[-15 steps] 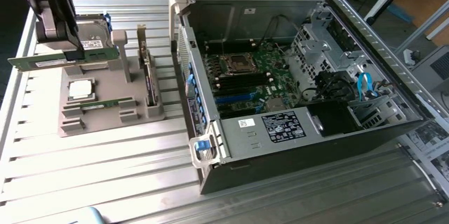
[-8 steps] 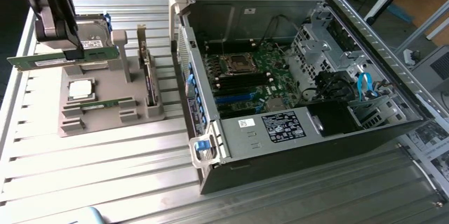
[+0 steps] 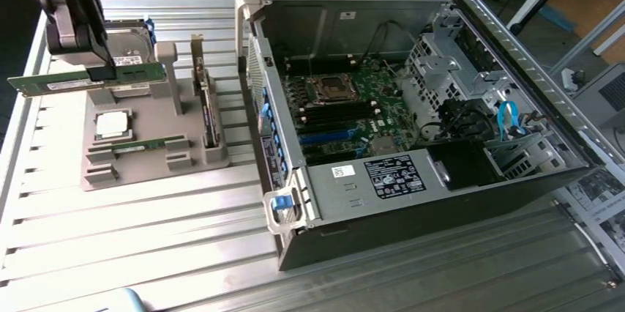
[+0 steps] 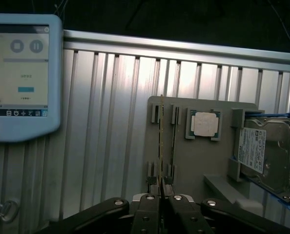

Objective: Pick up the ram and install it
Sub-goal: 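Pick up the ram and move it above insertion slot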

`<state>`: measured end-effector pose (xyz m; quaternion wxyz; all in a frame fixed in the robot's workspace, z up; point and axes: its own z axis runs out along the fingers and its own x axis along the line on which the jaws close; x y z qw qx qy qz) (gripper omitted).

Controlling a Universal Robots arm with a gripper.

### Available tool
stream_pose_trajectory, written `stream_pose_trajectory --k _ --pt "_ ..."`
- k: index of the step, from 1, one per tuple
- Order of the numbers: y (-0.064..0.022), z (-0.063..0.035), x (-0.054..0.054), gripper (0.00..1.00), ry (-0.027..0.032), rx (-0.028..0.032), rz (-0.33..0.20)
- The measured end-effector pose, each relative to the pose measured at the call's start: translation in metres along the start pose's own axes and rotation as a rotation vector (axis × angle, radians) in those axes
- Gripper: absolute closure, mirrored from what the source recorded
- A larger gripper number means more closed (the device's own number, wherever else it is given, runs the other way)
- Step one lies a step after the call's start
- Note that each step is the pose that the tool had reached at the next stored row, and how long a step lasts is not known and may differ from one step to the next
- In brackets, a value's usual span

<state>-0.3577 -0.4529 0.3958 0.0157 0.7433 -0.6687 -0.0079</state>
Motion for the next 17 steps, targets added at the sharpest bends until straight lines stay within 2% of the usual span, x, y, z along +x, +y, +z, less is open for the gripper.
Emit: stream_pose_trajectory --k 17 --pt "0.0003 -0.0099 0.0001 0.87 0.0012 -0.0001 0.0"
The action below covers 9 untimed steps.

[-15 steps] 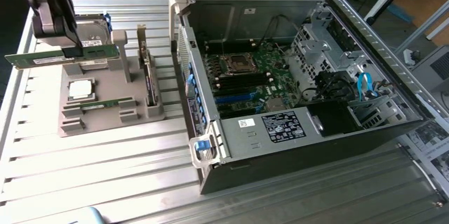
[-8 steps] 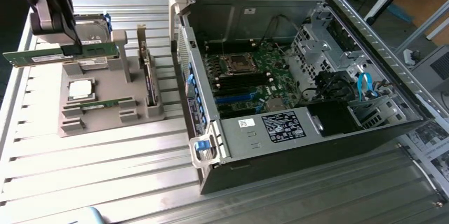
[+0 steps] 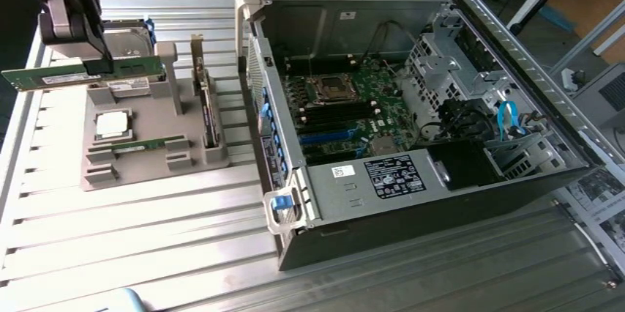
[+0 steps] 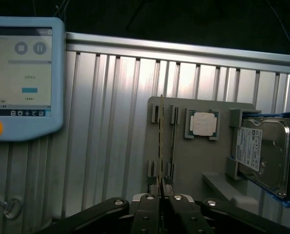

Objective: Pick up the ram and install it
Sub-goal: 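Pick up the ram and move it above insertion slot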

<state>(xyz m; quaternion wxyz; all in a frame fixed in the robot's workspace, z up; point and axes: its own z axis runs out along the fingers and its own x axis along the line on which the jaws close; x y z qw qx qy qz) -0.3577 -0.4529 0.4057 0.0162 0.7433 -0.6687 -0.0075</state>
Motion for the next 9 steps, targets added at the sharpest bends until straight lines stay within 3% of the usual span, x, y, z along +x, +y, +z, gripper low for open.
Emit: stream_pose_trajectory --k 9 --pt "0.0 -0.004 -0.0001 0.87 0.0015 -0.0001 0.0"
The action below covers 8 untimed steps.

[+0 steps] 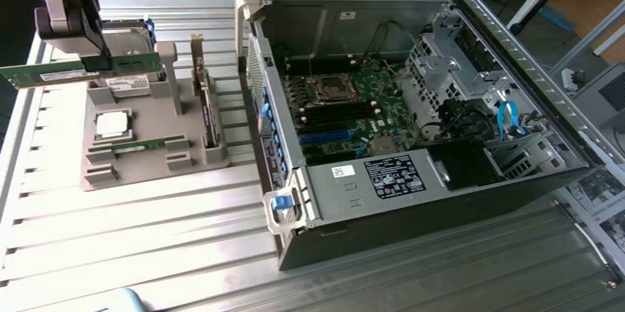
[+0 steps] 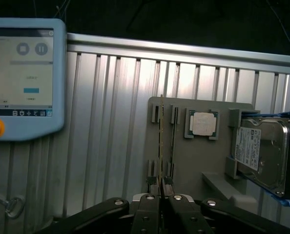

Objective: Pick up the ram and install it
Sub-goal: 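Pick up the ram and move it above insertion slot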

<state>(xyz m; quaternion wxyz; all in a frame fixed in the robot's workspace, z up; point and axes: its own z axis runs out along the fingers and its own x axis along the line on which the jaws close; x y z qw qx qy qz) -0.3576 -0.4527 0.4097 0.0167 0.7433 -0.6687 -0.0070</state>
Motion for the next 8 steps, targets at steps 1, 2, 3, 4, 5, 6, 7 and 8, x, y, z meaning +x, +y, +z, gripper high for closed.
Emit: stream_pose_trajectory --k 1,2,3,4,5,6,7,8 --pt "0.0 -0.0004 0.0 0.87 0.0001 0.0 0.0" --pt "0.0001 -0.001 0.0 0.87 0.0002 0.0 0.0" --pt "0.0001 -0.0019 0.0 0.87 0.0006 -0.0002 0.0" --pt "0.0001 -0.0024 0.0 0.87 0.0006 -0.0001 0.0" --pt "0.0001 -0.0035 0.0 0.87 0.0007 -0.0002 0.0" --pt "0.0002 -0.004 0.0 0.87 0.0007 -0.0001 0.0" --pt "0.0002 -0.0046 0.0 0.87 0.0008 -0.0001 0.0" --pt "0.0002 -0.0049 0.0 0.87 0.0008 0.0 0.0"
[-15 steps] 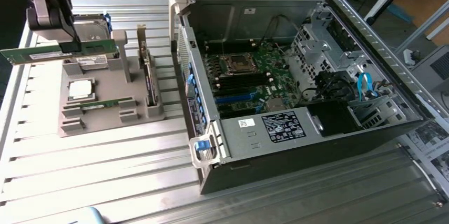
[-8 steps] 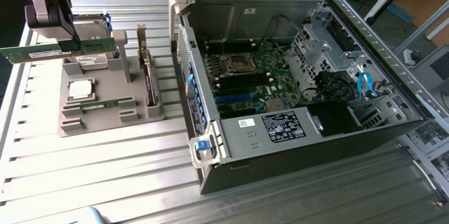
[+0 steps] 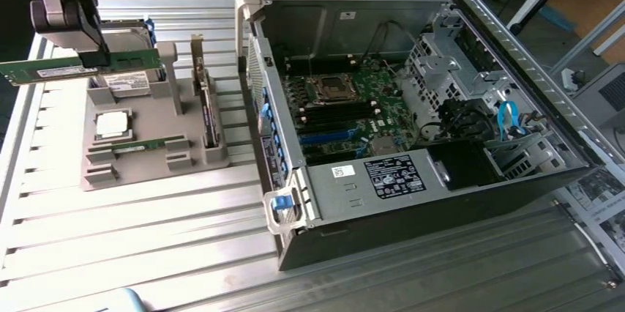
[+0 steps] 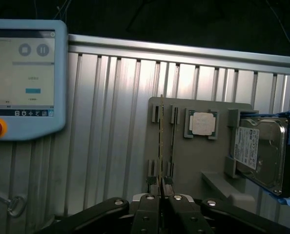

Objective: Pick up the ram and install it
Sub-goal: 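Pick up the ram and move it above insertion slot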

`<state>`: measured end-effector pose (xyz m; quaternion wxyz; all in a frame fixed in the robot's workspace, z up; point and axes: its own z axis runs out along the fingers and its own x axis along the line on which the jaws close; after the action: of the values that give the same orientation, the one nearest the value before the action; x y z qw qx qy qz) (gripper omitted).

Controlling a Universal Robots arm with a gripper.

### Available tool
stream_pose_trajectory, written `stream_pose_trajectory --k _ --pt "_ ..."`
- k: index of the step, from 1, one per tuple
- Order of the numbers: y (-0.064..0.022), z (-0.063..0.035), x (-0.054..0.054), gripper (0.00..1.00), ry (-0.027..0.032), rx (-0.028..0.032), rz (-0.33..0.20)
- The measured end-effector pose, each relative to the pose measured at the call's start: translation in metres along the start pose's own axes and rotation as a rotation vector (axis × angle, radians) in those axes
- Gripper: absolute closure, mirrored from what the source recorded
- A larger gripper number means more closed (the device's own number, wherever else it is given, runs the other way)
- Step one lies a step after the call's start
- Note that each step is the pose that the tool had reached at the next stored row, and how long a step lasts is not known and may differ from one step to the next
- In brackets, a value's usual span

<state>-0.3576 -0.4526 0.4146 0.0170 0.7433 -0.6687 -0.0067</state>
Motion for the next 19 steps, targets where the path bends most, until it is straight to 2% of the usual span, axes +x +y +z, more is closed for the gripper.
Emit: stream_pose_trajectory --k 8,19 --pt "-0.0001 -0.0002 0.0 0.87 0.0001 -0.0002 0.0" --pt "-0.012 -0.0005 0.001 0.87 0.002 -0.0003 0.0"
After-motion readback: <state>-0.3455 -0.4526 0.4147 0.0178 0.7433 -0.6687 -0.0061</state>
